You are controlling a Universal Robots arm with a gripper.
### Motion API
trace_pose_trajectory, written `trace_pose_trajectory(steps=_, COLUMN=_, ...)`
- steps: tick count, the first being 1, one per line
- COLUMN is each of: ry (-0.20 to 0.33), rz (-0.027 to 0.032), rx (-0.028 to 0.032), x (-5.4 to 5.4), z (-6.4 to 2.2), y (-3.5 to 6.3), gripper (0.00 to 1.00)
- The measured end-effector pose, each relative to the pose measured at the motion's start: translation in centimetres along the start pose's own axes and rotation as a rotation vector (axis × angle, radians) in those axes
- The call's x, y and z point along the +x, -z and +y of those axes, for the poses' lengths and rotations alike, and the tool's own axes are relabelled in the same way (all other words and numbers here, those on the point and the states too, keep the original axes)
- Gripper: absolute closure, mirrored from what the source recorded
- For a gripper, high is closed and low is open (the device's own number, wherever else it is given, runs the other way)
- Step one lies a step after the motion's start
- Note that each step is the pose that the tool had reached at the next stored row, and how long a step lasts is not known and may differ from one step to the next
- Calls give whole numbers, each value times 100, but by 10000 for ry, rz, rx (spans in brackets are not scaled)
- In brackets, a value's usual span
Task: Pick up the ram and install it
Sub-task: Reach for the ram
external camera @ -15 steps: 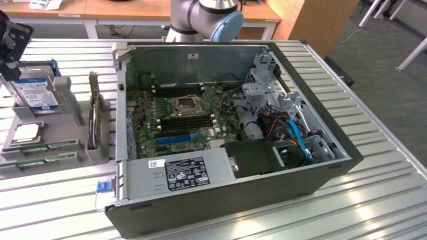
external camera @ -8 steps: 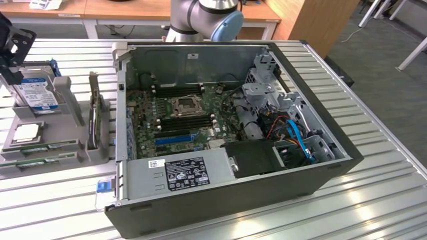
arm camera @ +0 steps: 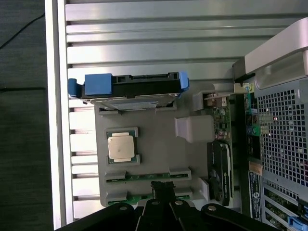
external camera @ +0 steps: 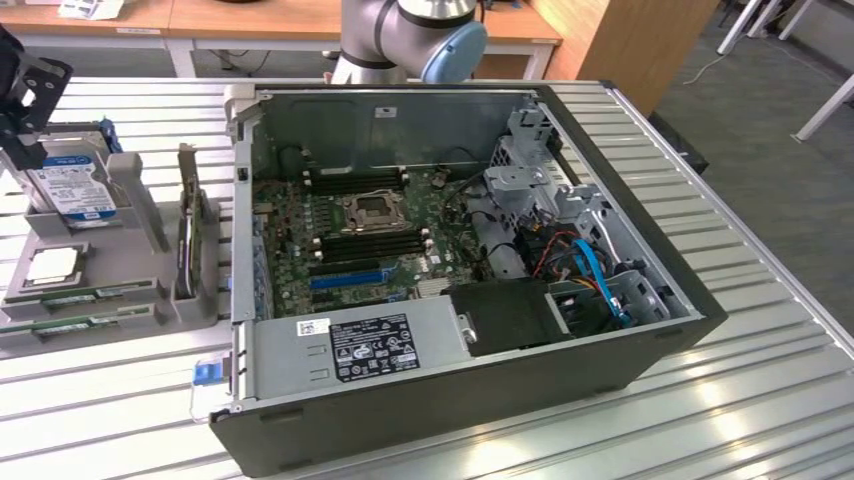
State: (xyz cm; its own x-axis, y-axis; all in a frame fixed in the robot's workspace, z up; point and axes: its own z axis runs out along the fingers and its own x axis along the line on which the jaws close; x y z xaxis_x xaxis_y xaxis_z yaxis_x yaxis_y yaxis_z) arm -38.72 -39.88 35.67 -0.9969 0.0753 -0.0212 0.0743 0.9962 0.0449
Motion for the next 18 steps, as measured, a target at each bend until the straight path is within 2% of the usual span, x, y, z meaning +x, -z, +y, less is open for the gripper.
trace_pose_trajectory(steps=14, ry=0, rz=1, rx=-1, x=-8, z=-106, y=6, gripper=90)
trace_pose_trajectory(steps=18, ry=0, rz=0, rx=-1, x=-8, z=-107, y=6, gripper=90)
